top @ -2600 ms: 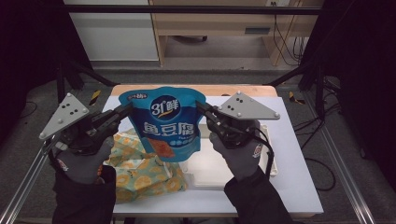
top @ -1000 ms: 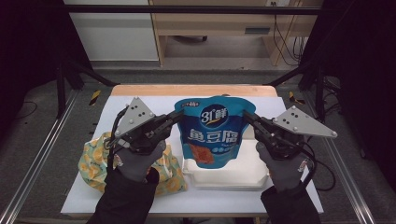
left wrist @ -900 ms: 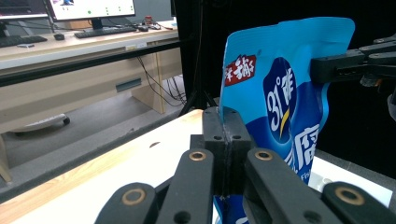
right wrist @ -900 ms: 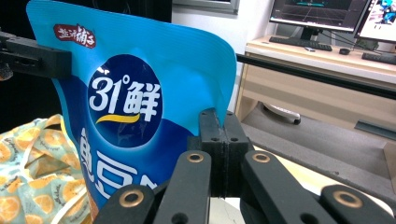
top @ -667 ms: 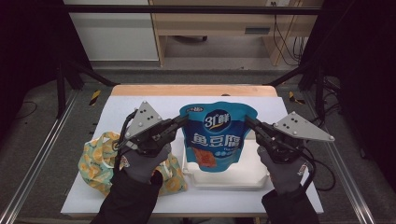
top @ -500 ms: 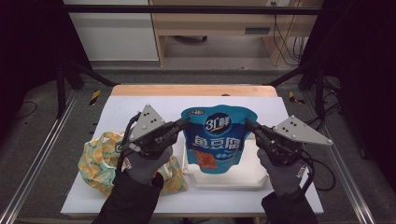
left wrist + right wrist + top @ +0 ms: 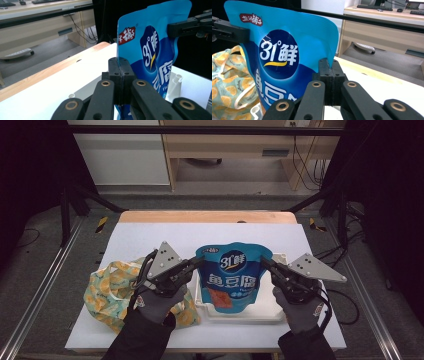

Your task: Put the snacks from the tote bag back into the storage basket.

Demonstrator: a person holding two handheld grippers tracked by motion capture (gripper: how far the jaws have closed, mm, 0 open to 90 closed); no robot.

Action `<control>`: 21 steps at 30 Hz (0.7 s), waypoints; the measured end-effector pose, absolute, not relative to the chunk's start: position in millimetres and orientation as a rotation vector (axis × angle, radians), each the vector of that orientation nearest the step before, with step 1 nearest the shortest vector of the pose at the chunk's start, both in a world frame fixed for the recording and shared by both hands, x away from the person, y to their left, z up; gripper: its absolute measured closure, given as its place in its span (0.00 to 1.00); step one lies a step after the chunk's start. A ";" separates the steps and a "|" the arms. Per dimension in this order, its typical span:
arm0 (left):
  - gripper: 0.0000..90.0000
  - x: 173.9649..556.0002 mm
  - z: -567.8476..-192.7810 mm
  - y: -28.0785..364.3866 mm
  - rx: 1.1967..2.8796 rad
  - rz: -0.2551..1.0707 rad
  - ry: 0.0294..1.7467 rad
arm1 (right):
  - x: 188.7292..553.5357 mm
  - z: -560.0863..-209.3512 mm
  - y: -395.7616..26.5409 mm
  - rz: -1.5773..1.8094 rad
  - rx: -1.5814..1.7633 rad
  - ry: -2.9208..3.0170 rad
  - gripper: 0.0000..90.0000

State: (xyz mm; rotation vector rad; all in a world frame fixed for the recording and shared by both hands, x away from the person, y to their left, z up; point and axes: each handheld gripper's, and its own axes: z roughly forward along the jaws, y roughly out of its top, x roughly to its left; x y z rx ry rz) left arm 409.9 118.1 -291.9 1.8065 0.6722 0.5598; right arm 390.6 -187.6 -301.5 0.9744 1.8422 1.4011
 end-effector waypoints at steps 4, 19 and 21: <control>1.00 410.1 -295.9 118.3 1.818 0.558 0.675 | 389.4 -306.5 -186.9 1.398 0.982 1.850 1.00; 1.00 413.1 -308.8 119.7 1.842 0.541 0.698 | 387.6 -319.1 -185.0 1.385 0.996 1.873 1.00; 1.00 413.3 -309.6 120.6 1.847 0.543 0.698 | 387.4 -319.8 -184.1 1.381 0.996 1.877 1.00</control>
